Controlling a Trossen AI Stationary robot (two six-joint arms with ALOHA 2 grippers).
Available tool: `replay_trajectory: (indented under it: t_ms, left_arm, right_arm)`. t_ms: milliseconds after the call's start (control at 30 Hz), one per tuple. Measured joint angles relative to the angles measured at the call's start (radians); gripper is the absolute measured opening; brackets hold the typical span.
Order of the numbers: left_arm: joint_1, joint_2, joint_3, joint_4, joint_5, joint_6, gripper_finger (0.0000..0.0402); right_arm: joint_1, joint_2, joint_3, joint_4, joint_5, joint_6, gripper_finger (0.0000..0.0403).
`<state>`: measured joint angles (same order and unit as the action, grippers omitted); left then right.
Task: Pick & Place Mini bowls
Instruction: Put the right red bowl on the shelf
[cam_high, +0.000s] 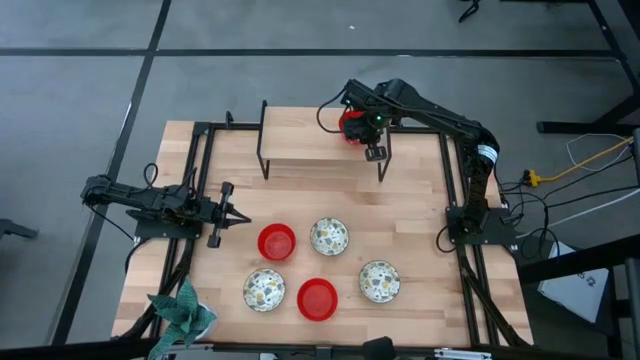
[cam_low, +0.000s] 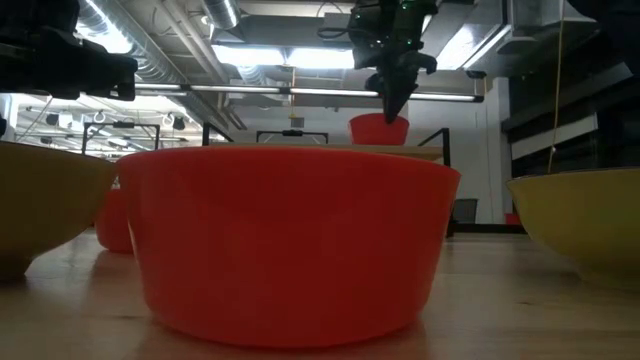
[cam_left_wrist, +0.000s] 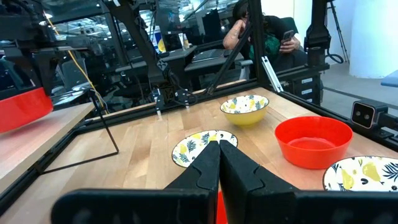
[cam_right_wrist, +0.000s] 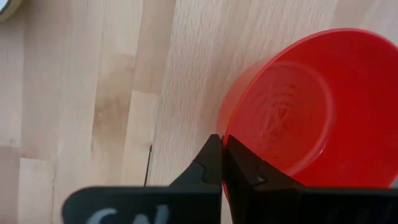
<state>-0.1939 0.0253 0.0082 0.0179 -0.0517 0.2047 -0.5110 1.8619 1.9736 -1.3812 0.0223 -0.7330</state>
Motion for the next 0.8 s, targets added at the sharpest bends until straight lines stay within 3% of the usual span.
replay_trajectory:
  t_ms: [800]
  left_arm:
    - [0.000,0.000,0.000,0.000,0.000,0.000,0.0004]
  right_arm:
    - [0.028,0.000,0.000,0.003,0.036,-0.005,0.0002]
